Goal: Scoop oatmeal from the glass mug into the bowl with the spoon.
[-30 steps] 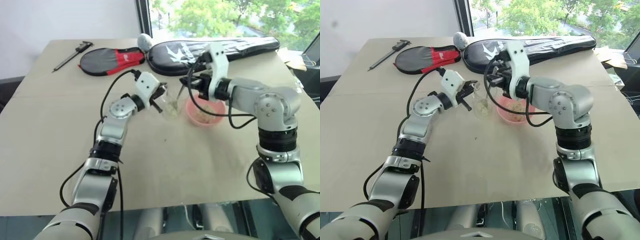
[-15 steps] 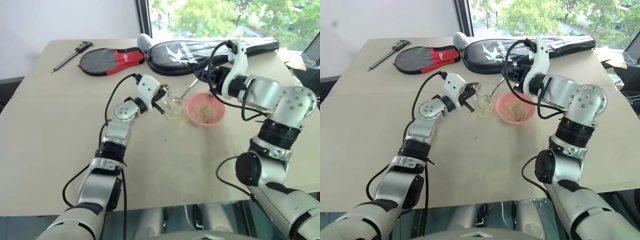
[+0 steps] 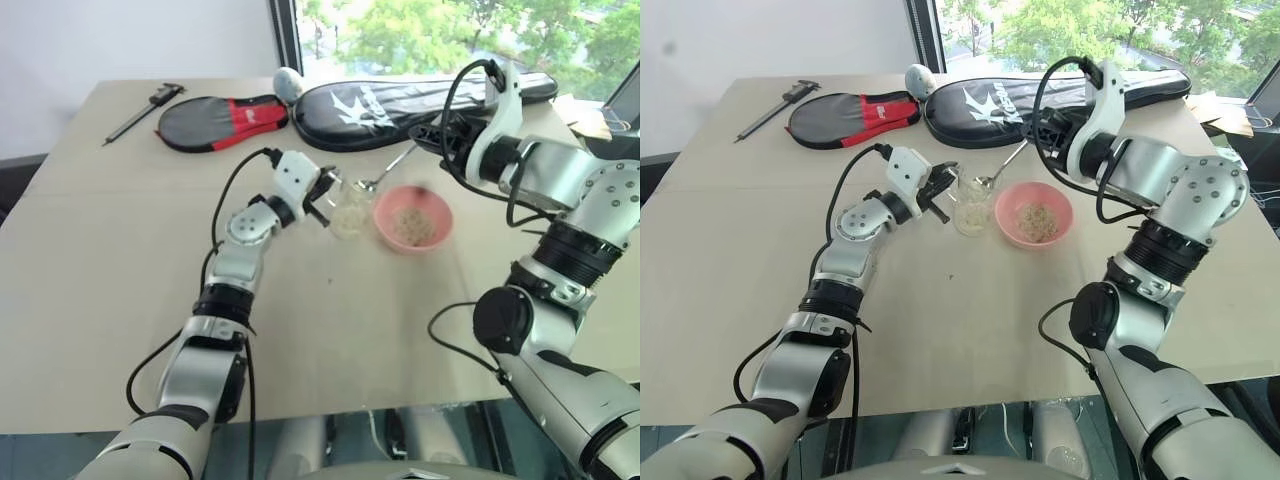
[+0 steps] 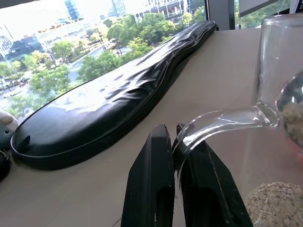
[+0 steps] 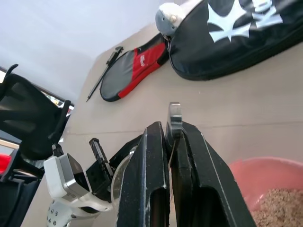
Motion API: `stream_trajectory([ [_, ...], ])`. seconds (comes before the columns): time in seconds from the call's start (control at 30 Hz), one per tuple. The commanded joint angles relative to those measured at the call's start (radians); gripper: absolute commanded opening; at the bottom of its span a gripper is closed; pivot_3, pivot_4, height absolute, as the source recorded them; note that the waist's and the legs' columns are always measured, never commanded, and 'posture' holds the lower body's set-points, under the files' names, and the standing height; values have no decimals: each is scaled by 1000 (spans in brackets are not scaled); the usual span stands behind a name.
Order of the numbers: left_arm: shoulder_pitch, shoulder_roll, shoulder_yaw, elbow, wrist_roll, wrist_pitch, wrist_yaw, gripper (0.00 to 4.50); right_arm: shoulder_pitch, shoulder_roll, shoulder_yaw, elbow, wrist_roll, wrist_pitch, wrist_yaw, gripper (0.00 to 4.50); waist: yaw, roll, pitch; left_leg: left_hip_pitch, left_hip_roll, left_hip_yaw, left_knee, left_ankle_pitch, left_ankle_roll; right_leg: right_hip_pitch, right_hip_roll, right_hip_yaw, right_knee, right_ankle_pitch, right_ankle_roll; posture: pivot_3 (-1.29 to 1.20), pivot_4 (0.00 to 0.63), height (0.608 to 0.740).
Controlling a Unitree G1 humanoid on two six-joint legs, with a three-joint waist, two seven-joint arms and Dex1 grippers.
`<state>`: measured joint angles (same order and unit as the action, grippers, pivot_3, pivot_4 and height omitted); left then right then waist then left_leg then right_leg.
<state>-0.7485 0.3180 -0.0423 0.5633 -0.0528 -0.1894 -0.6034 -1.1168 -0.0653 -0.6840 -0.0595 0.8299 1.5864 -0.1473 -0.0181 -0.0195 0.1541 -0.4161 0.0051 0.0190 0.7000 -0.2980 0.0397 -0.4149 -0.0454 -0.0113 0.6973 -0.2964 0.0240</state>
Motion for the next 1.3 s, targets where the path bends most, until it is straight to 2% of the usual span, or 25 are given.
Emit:
stream_trajectory([
  [0.03, -9, 7, 34, -24, -25, -42, 6, 65, -46, -13, -15, -4, -5, -21, 2, 0, 0, 0, 0, 0, 0, 0, 0, 0, 0, 0, 0, 0, 0, 0, 0, 0, 150, 740],
  [0.63, -52, 23, 57, 104, -27, -127, -12, 65, -135, 22, -201, 52, 7, 28, -87, 0, 0, 0, 0, 0, 0, 0, 0, 0, 0, 0, 0, 0, 0, 0, 0, 0, 150, 740],
  [1.3, -122, -42, 85, 195, -75, -191, -26, 65, -91, 152, -385, -22, 220, 28, -405, 0, -2, 0, 0, 0, 0, 1, -1, 0, 0, 0, 0, 0, 0, 0, 0, 0, 150, 740],
])
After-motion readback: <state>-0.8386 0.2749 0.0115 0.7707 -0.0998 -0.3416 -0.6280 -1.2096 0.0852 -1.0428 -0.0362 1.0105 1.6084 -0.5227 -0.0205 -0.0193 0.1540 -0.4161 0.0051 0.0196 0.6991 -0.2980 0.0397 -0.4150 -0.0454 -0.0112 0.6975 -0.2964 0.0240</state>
